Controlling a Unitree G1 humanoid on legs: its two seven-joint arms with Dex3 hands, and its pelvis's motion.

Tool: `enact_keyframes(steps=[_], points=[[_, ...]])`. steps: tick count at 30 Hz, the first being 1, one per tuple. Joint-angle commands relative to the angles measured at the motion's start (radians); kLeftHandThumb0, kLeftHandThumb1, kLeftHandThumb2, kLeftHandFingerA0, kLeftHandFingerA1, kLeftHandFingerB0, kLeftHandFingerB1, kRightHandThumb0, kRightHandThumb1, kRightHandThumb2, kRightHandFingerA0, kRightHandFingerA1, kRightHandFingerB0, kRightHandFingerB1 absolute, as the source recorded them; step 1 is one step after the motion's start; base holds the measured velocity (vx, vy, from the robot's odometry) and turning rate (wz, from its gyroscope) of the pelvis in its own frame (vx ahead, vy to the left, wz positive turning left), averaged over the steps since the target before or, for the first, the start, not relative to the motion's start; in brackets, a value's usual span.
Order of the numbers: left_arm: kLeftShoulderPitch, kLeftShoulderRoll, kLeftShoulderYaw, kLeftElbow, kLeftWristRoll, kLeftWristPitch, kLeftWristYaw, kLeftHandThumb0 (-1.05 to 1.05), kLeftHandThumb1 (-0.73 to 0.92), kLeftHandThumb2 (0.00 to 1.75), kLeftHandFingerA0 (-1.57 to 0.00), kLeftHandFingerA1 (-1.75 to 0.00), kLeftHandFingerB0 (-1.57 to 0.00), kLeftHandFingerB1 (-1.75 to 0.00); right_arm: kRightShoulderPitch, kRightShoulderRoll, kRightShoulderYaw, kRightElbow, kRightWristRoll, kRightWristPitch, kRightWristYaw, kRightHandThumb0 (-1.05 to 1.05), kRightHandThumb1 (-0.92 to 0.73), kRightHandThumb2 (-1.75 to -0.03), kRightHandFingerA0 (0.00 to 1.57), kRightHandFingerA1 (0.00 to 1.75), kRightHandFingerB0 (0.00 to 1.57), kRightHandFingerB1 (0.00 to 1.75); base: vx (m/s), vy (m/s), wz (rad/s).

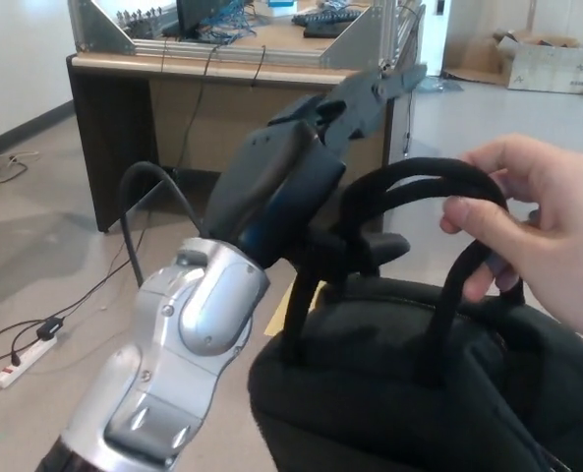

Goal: A person hands over a black lunchbag to the robot and the robot uses its left hand to grab the strips of the lunchbag, the gives it back to the person.

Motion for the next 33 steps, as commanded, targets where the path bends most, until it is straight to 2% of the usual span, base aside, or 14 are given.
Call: enact_keyframes(steps=[1, 5, 6, 7, 10, 11, 12, 14, 16, 21, 23, 25, 27, 33], points=[[-0.058, -0.033, -0.007, 0.171, 0.117, -0.142, 0.287, -0.14, 0.73, 0.61, -0.96, -1.58, -0.7, -0.43, 0.008, 0.003, -0.008, 0.006, 0.021, -0.016, 0.013, -0.38, -0.63, -0.59, 0.59, 0.47, 0.33, 0.31, 0.0, 0.0, 0.0], [-0.107, -0.064, -0.005, 0.314, 0.124, -0.264, 0.446, -0.19, 0.72, 0.63, -0.81, -1.63, -0.88, -0.68, 0.006, 0.003, -0.005, 0.003, 0.017, -0.007, 0.015, -0.41, -0.64, -0.59, 0.59, 0.46, 0.33, 0.31, 0.0, 0.0, 0.0], [-0.122, -0.074, -0.007, 0.352, 0.141, -0.28, 0.51, -0.28, 0.62, 0.67, -0.96, -1.59, -0.82, -1.14, 0.004, 0.002, -0.001, 0.005, 0.01, -0.009, 0.011, -0.4, -0.64, -0.59, 0.6, 0.47, 0.33, 0.31, 0.0, 0.0, 0.0], [-0.131, -0.08, -0.009, 0.374, 0.149, -0.288, 0.544, -0.35, 0.63, 0.66, -0.93, -1.61, -0.77, -1.26, 0.002, 0.002, 0.002, 0.005, 0.006, -0.008, 0.009, -0.4, -0.64, -0.59, 0.6, 0.46, 0.33, 0.31, 0.0, 0.0, 0.0], [-0.139, -0.099, -0.007, 0.395, 0.156, -0.283, 0.584, -0.29, 0.73, 0.64, -0.83, -1.68, -0.74, -1.11, 0.003, 0.0, 0.01, 0.003, -0.003, -0.002, 0.009, -0.41, -0.64, -0.59, 0.6, 0.47, 0.34, 0.31, 0.0, 0.0, 0.0], [-0.141, -0.104, -0.004, 0.398, 0.153, -0.287, 0.591, -0.21, 0.76, 0.64, -0.86, -1.66, -0.8, -0.82, 0.002, -0.002, 0.012, 0.007, -0.006, -0.009, 0.008, -0.41, -0.65, -0.59, 0.62, 0.47, 0.34, 0.32, 0.0, 0.0, 0.0], [-0.141, -0.108, 0.0, 0.402, 0.146, -0.294, 0.595, -0.21, 0.76, 0.64, -0.86, -1.66, -0.8, -0.82, 0.002, -0.003, 0.014, 0.008, -0.008, -0.014, 0.006, -0.41, -0.65, -0.59, 0.62, 0.47, 0.34, 0.32, 0.0, 0.0, 0.0], [-0.136, -0.117, 0.001, 0.404, 0.156, -0.285, 0.625, -0.18, 0.81, 0.64, -0.81, -1.69, -0.68, -1.19, 0.005, 0.001, 0.007, 0.012, 0.006, -0.019, 0.019, -0.4, -0.64, -0.59, 0.63, 0.48, 0.36, 0.32, 0.0, 0.0, 0.0], [-0.127, -0.126, 0.009, 0.4, 0.146, -0.293, 0.631, -0.13, 0.82, 0.63, -0.81, -1.73, -0.63, -1.36, 0.011, 0.003, 0.004, 0.013, 0.011, -0.023, 0.024, -0.41, -0.64, -0.58, 0.63, 0.48, 0.37, 0.33, 0.0, 0.0, 0.0], [-0.126, -0.125, 0.055, 0.399, 0.123, -0.348, 0.693, -0.04, 0.68, 0.68, -0.99, -1.62, -0.81, -1.15, 0.024, 0.002, 0.004, -0.002, 0.01, -0.012, 0.022, -0.41, -0.64, -0.59, 0.66, 0.48, 0.37, 0.33, 0.0, 0.0, 0.0], [-0.129, -0.123, 0.075, 0.396, 0.115, -0.357, 0.713, -0.07, 0.76, 0.66, -0.88, -1.67, -0.76, -1.06, 0.026, 0.003, 0.005, -0.002, 0.011, -0.009, 0.025, -0.41, -0.65, -0.6, 0.67, 0.48, 0.37, 0.32, 0.0, 0.0, 0.0], [-0.137, -0.11, 0.115, 0.386, 0.099, -0.378, 0.753, -0.01, 0.76, 0.77, -0.84, -1.72, -0.71, -1.21, 0.021, 0.003, 0.008, 0.002, 0.007, -0.004, 0.024, -0.42, -0.66, -0.6, 0.67, 0.48, 0.37, 0.32, 0.0, 0.0, 0.0], [-0.124, -0.099, 0.16, 0.344, 0.063, -0.382, 0.737, -0.08, 0.72, 0.8, -0.98, -1.6, -0.79, -1.23, 0.02, -0.001, 0.01, 0.005, 0.005, -0.004, 0.029, -0.42, -0.66, -0.6, 0.68, 0.48, 0.37, 0.32, 0.0, 0.0, 0.0], [-0.118, 0.001, 0.32, 0.264, -0.022, -0.438, 0.702, -0.1, 0.72, 0.86, -0.97, -1.5, -0.77, -1.25, 0.013, -0.002, 0.002, 0.012, 0.019, -0.014, 0.048, -0.42, -0.66, -0.59, 0.73, 0.5, 0.39, 0.33, 0.0, 0.0, 0.0]])
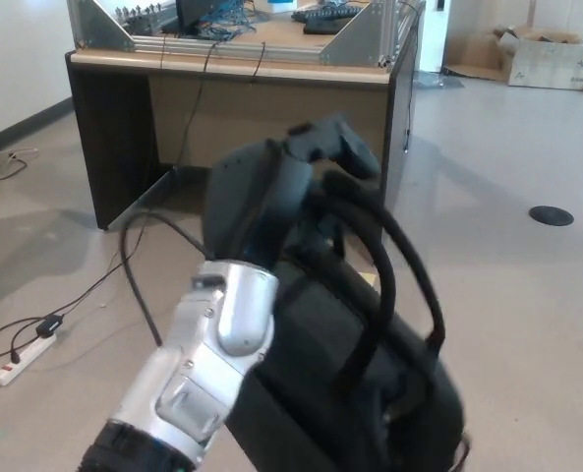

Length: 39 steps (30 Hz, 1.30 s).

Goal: A person hands over a black lunchbag to the robot and the robot uses its left hand to grab the strips of the lunchbag, the gives it back to the person.

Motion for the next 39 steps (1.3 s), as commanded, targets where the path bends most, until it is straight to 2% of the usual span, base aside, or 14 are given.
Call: enact_keyframes(steps=[1, 5, 9, 13, 19, 22, 24, 27, 30, 33, 35, 36, 37, 39], points=[[-0.064, 0.096, 0.233, -0.107, -0.08, -0.238, 0.265, -0.1, 0.72, 0.86, -0.97, -1.5, -0.77, -1.25, 0.009, -0.012, -0.004, 0.013, 0.019, -0.012, 0.036, -0.42, -0.66, -0.59, 0.73, 0.5, 0.39, 0.33, 0.0, 0.0, 0.0], [-0.041, 0.18, 0.359, -0.127, -0.141, -0.299, 0.237, -0.1, 0.74, 0.82, -1.1, -1.37, -0.82, -1.15, -0.02, -0.009, -0.008, 0.027, 0.017, 0.0, 0.026, -0.42, -0.66, -0.59, 0.72, 0.5, 0.41, 0.34, 0.0, 0.0, 0.0], [0.031, 0.192, 0.444, -0.181, -0.242, -0.324, 0.171, -0.11, 0.79, 0.74, -1.06, -1.33, -0.81, -1.07, -0.007, -0.023, 0.006, 0.02, -0.008, -0.006, 0.007, -0.41, -0.67, -0.6, 0.71, 0.5, 0.41, 0.34, 0.0, 0.0, 0.0], [0.156, 0.205, 0.488, -0.232, -0.304, -0.407, 0.103, -0.12, 0.75, 0.78, -1.17, -1.26, -0.87, -1.04, -0.001, -0.024, 0.001, 0.024, 0.001, -0.012, 0.015, -0.41, -0.68, -0.6, 0.7, 0.5, 0.4, 0.34, 0.0, 0.0, 0.0], [0.398, 0.191, 0.497, -0.328, -0.319, -0.478, 0.055, -0.1, 0.8, 0.69, -1.15, -1.26, -0.86, -1.07, 0.002, -0.021, 0.0, 0.02, 0.006, -0.011, 0.021, -0.4, -0.68, -0.6, 0.72, 0.51, 0.4, 0.34, 0.0, 0.0, 0.0], [0.529, 0.192, 0.503, -0.335, -0.281, -0.542, 0.072, -0.13, 0.8, 0.67, -1.11, -1.3, -0.85, -1.15, -0.012, -0.021, 0.0, 0.025, 0.005, -0.013, 0.018, -0.4, -0.69, -0.6, 0.73, 0.51, 0.4, 0.34, 0.0, 0.0, 0.0], [0.626, 0.189, 0.505, -0.332, -0.269, -0.59, 0.077, -0.14, 0.78, 0.7, -1.18, -1.28, -0.87, -1.16, -0.021, -0.021, 0.0, 0.024, 0.004, -0.006, 0.017, -0.41, -0.68, -0.6, 0.71, 0.5, 0.39, 0.34, 0.0, 0.0, 0.0], [0.758, 0.175, 0.501, -0.291, -0.279, -0.676, 0.081, -0.12, 0.78, 0.67, -1.13, -1.33, -0.87, -1.16, -0.035, -0.02, -0.004, 0.024, 0.011, 0.001, 0.024, -0.42, -0.69, -0.6, 0.7, 0.5, 0.39, 0.34, 0.0, 0.0, 0.0], [0.891, 0.167, 0.507, -0.196, -0.281, -0.753, 0.089, -0.11, 0.75, 0.66, -1.1, -1.29, -0.9, -1.15, -0.035, -0.024, -0.003, 0.024, 0.008, -0.003, 0.023, -0.43, -0.69, -0.6, 0.7, 0.5, 0.39, 0.34, 0.0, 0.0, 0.0], [0.958, 0.174, 0.532, -0.092, -0.267, -0.801, 0.121, -0.1, 0.77, 0.63, -1.15, -1.26, -0.9, -1.18, -0.026, -0.021, -0.003, 0.022, 0.014, 0.003, 0.036, -0.43, -0.69, -0.6, 0.7, 0.5, 0.39, 0.33, 0.0, 0.0, 0.0], [0.97, 0.192, 0.55, -0.009, -0.236, -0.838, 0.161, -0.14, 0.81, 0.64, -1.13, -1.33, -0.87, -1.25, -0.024, -0.024, 0.001, 0.024, 0.01, 0.004, 0.04, -0.43, -0.69, -0.6, 0.67, 0.49, 0.38, 0.33, 0.0, 0.0, 0.0], [0.985, 0.21, 0.566, 0.076, -0.224, -0.825, 0.189, -0.18, 0.77, 0.7, -1.02, -1.47, -0.88, -1.26, -0.03, -0.025, 0.004, 0.028, 0.003, 0.002, 0.03, -0.42, -0.7, -0.6, 0.65, 0.48, 0.38, 0.33, 0.0, 0.0, 0.0], [0.988, 0.218, 0.572, 0.117, -0.231, -0.834, 0.19, -0.13, 0.78, 0.65, -1.0, -1.51, -0.86, -1.25, -0.032, -0.022, 0.003, 0.03, 0.004, 0.002, 0.028, -0.42, -0.69, -0.6, 0.66, 0.49, 0.39, 0.33, 0.0, 0.0, 0.0], [0.985, 0.238, 0.579, 0.193, -0.236, -0.873, 0.19, -0.12, 0.76, 0.67, -0.96, -1.44, -0.88, -1.19, -0.035, -0.02, 0.004, 0.031, 0.002, 0.004, 0.021, -0.42, -0.69, -0.6, 0.67, 0.48, 0.4, 0.34, 0.0, 0.0, 0.0]])
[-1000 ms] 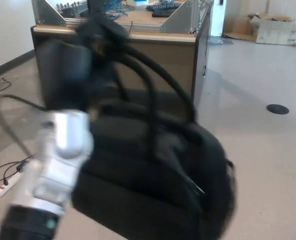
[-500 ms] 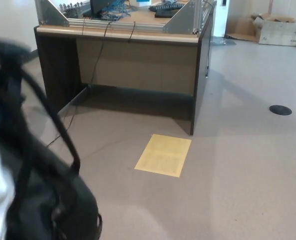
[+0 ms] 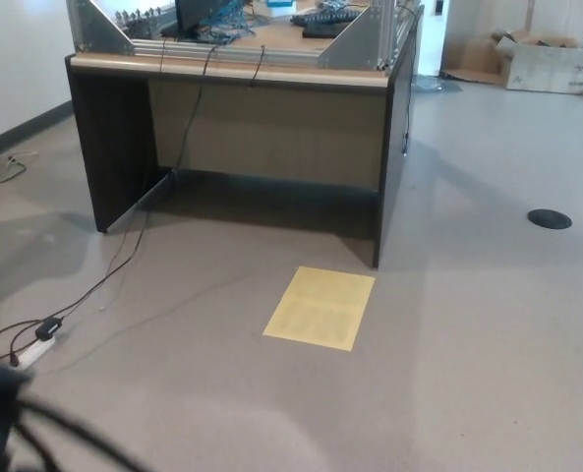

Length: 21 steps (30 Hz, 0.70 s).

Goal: A person hands over a black lunchbag to the robot and the robot uses its left hand to grab the strips of the lunchbag, the gives it back to the person.

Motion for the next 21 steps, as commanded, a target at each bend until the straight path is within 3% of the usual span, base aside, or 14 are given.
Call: enact_keyframes(steps=[1, 2, 7, 9, 14, 16, 19, 20, 21], points=[[0.108, 0.08, 0.081, 0.319, -0.013, -0.343, 0.1, -0.09, 0.76, 0.67, -0.99, -1.45, -0.89, -1.18, -0.012, -0.017, 0.0, 0.014, 0.004, 0.006, 0.007, -0.42, -0.69, -0.6, 0.67, 0.49, 0.4, 0.33, 0.0, 0.0, 0.0], [0.106, 0.079, 0.082, 0.339, -0.038, -0.351, 0.081, -0.13, 0.75, 0.68, -1.07, -1.36, -0.89, -1.16, -0.013, -0.017, -0.001, 0.015, 0.005, 0.009, 0.006, -0.42, -0.69, -0.6, 0.68, 0.49, 0.4, 0.33, 0.0, 0.0, 0.0], [0.135, 0.084, 0.073, 0.392, -0.056, -0.374, 0.039, -0.15, 0.78, 0.71, -1.03, -1.39, -0.84, -1.24, -0.003, -0.016, 0.001, 0.015, 0.0, -0.001, -0.008, -0.42, -0.68, -0.6, 0.7, 0.5, 0.4, 0.33, 0.0, 0.0, 0.0], [0.144, 0.082, 0.066, 0.416, -0.051, -0.399, 0.036, -0.16, 0.76, 0.7, -1.03, -1.37, -0.87, -1.18, 0.001, -0.015, 0.002, 0.012, 0.001, -0.001, -0.006, -0.42, -0.68, -0.6, 0.7, 0.5, 0.41, 0.34, 0.0, 0.0, 0.0], [0.15, 0.064, 0.052, 0.442, -0.043, -0.422, 0.037, -0.14, 0.75, 0.72, -1.09, -1.31, -0.88, -1.17, -0.008, -0.01, 0.001, 0.017, 0.005, -0.009, -0.005, -0.41, -0.68, -0.6, 0.7, 0.5, 0.41, 0.34, 0.0, 0.0, 0.0], [0.139, 0.061, 0.052, 0.445, -0.034, -0.421, 0.045, -0.2, 0.81, 0.64, -1.13, -1.27, -0.84, -1.17, -0.009, -0.013, 0.003, 0.016, 0.001, -0.003, -0.009, -0.42, -0.68, -0.6, 0.68, 0.49, 0.41, 0.34, 0.0, 0.0, 0.0], [0.074, 0.082, 0.06, 0.439, 0.009, -0.407, 0.082, -0.18, 0.81, 0.65, -1.12, -1.29, -0.9, -1.18, -0.016, -0.015, -0.001, 0.015, 0.007, -0.001, -0.002, -0.41, -0.68, -0.6, 0.71, 0.5, 0.4, 0.34, 0.0, 0.0, 0.0], [0.034, 0.103, 0.062, 0.439, 0.023, -0.412, 0.089, -0.23, 0.81, 0.66, -1.05, -1.41, -0.89, -1.22, -0.023, -0.014, -0.003, 0.018, 0.01, -0.005, -0.001, -0.41, -0.68, -0.6, 0.71, 0.49, 0.41, 0.34, 0.0, 0.0, 0.0], [0.02, 0.111, 0.063, 0.441, 0.029, -0.415, 0.093, -0.23, 0.81, 0.66, -1.05, -1.41, -0.89, -1.22, -0.025, -0.014, -0.003, 0.02, 0.01, -0.006, -0.001, -0.41, -0.68, -0.6, 0.71, 0.49, 0.41, 0.34, 0.0, 0.0, 0.0]])
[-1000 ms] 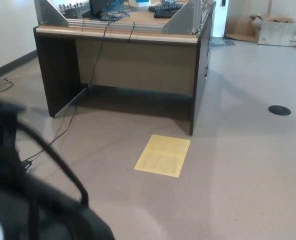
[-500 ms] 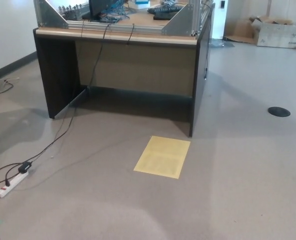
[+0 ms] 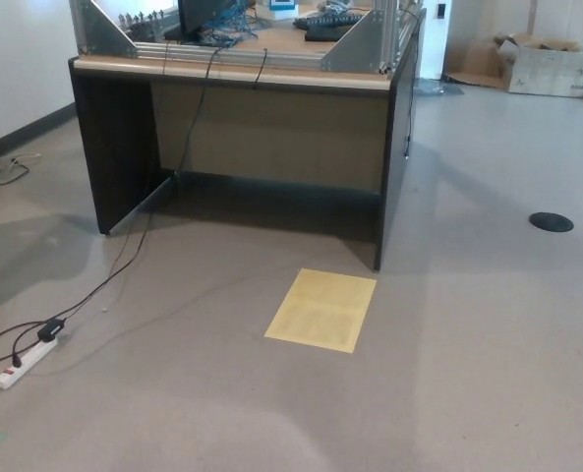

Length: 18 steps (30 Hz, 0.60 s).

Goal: A person hands over a black lunchbag to the robot and the robot uses its left hand to grab the strips of the lunchbag, the gives it back to the person.

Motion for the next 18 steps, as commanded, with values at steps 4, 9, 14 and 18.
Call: enact_keyframes(steps=[4, 9, 14, 18], points=[[-0.241, 0.109, 0.003, -0.024, -0.015, -0.099, 0.018, -0.12, 0.76, 0.64, -1.05, -1.39, -0.85, -1.19, -0.018, -0.021, -0.006, 0.012, 0.003, 0.008, -0.009, -0.41, -0.69, -0.61, 0.69, 0.48, 0.39, 0.33, 0.0, 0.0, 0.0], [-0.405, 0.152, -0.02, -0.071, 0.026, -0.061, 0.014, -0.14, 0.78, 0.64, -1.03, -1.3, -0.85, -1.15, 0.005, -0.022, -0.005, 0.004, 0.003, 0.005, -0.008, -0.42, -0.69, -0.6, 0.69, 0.49, 0.4, 0.33, 0.0, 0.0, 0.01], [-0.558, 0.106, -0.09, -0.222, -0.067, 0.079, -0.092, -0.21, 0.79, 0.64, -1.12, -1.31, -0.88, -1.12, 0.022, -0.02, -0.006, 0.002, 0.007, -0.01, -0.006, -0.41, -0.69, -0.6, 0.72, 0.5, 0.41, 0.34, 0.0, 0.0, 0.0], [-0.735, 0.088, -0.154, -0.237, -0.011, 0.128, -0.107, -0.19, 0.78, 0.65, -1.03, -1.36, -0.84, -1.13, 0.004, -0.012, -0.004, 0.008, 0.006, 0.002, -0.01, -0.41, -0.68, -0.6, 0.68, 0.48, 0.4, 0.33, 0.0, 0.0, 0.0]])
